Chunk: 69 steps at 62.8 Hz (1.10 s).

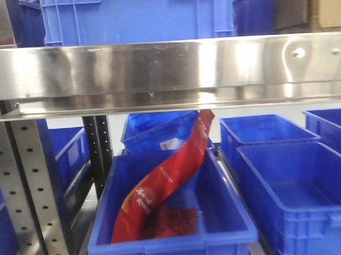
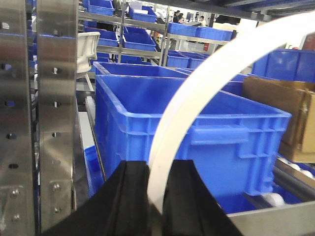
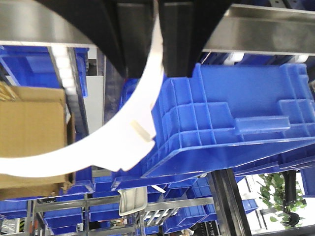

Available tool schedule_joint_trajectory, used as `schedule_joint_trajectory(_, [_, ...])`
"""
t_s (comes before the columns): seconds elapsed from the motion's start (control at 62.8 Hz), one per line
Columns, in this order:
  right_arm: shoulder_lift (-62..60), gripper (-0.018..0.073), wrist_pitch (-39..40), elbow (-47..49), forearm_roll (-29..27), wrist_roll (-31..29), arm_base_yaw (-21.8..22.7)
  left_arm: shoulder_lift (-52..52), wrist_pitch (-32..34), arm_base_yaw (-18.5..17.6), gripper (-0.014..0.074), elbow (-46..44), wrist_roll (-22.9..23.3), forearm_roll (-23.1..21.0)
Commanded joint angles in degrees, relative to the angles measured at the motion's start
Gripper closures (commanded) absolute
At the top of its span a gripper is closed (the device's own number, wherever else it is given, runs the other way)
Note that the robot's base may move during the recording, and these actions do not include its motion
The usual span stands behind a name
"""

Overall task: Grab PVC pipe and place in blue bin
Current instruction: 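Position both held clamp pieces over an empty blue bin, then open both grippers to drop the clamp pieces into the bin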

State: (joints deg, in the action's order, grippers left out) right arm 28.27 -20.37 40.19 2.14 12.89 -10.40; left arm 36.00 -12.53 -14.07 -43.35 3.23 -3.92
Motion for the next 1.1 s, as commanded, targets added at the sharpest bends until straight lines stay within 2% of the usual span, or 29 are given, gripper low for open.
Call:
schedule_joint_trajectory(0.0, [-0.3, 0.0728, 1.49, -0.01, 0.74, -0.47, -0.07, -0.13, 1.54, 0.16, 0.0707, -0.17, 0.23, -0.22])
schedule_joint_trajectory(1.083, [-0.3, 0.0728, 1.49, -0.01, 0.74, -0.47, -0.07, -0.13, 1.54, 0.16, 0.0707, -0.17, 0.23, -0.22])
